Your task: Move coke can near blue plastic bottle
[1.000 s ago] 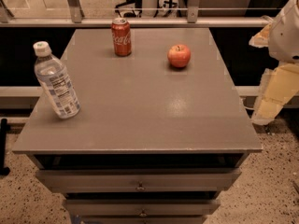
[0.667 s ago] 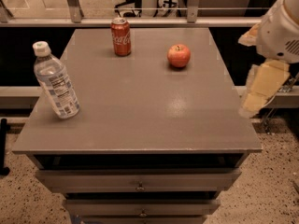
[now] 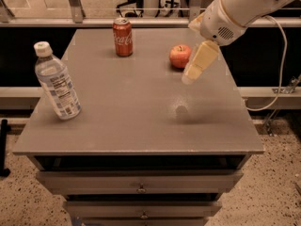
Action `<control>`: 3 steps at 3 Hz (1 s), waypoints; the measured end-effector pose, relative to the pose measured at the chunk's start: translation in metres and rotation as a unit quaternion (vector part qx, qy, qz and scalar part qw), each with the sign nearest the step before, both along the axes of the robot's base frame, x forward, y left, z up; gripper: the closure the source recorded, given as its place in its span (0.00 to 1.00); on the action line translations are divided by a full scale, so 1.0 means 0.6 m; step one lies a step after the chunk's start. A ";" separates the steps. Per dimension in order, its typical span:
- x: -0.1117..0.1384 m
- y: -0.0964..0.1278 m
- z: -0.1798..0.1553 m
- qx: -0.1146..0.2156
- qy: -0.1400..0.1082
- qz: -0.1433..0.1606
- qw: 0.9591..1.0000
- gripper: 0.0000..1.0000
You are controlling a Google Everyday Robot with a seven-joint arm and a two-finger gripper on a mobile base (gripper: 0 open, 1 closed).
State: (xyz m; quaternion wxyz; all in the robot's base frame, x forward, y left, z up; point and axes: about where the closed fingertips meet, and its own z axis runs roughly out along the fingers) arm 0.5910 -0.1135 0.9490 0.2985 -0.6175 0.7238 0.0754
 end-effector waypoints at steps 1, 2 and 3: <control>0.000 0.000 0.000 0.000 0.000 0.000 1.000 0.00; 0.031 0.021 -0.008 0.028 -0.011 0.001 1.000 0.00; 0.110 0.067 -0.021 0.079 -0.022 0.001 0.997 0.00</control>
Offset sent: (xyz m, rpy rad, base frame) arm 0.0604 0.0352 -0.0120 0.1876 -0.0790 -0.0033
